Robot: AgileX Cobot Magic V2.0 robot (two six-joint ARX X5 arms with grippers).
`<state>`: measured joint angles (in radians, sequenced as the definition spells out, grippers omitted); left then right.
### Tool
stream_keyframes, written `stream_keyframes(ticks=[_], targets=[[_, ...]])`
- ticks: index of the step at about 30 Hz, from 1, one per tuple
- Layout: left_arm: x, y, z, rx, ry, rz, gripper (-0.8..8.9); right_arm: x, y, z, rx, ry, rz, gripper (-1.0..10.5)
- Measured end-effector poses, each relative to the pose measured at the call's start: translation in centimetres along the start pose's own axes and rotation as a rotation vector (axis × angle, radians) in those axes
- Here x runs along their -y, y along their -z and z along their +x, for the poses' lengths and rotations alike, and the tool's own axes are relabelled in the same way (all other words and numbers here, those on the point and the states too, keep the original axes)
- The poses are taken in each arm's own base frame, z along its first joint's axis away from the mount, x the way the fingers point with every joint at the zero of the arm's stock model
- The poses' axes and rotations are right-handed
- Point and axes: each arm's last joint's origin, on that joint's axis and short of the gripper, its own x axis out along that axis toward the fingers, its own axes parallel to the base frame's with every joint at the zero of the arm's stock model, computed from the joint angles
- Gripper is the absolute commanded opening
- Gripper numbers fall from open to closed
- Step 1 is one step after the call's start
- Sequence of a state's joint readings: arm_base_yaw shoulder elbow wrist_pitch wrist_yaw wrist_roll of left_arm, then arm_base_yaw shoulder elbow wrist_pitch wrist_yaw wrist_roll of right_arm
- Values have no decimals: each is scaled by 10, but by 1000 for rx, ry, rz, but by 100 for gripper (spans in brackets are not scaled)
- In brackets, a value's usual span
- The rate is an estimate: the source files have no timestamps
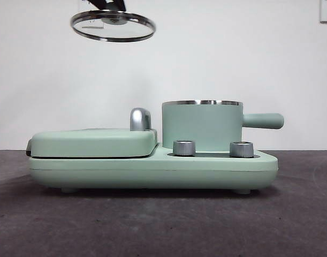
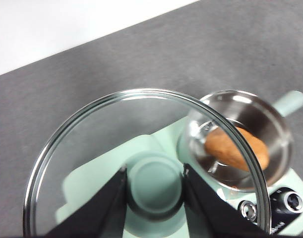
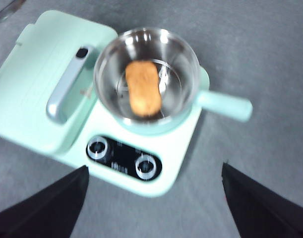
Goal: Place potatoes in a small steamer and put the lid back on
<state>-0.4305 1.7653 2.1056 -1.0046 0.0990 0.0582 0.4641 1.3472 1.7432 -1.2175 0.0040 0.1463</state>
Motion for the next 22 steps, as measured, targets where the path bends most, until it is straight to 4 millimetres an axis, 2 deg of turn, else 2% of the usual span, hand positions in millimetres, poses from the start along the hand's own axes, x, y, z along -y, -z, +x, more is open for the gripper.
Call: stream_keyframes(ticks=[3,7,13,18,22], targets=[[11,-1,1,7,25,13,10,5,31,-22,23,-4,-1,425],[24,-2,8,7,54,32,10,11,78,-40,65,-12,2,425],[45,2,46,-40,100,59,10,19,141,-47,182,-54,51,425],[60,6,77,-65,127,80,10,25,182,-51,282,-85,105,425],[72,6,90,-42,150,105,10,29,201,-57,332,-97,117,425]])
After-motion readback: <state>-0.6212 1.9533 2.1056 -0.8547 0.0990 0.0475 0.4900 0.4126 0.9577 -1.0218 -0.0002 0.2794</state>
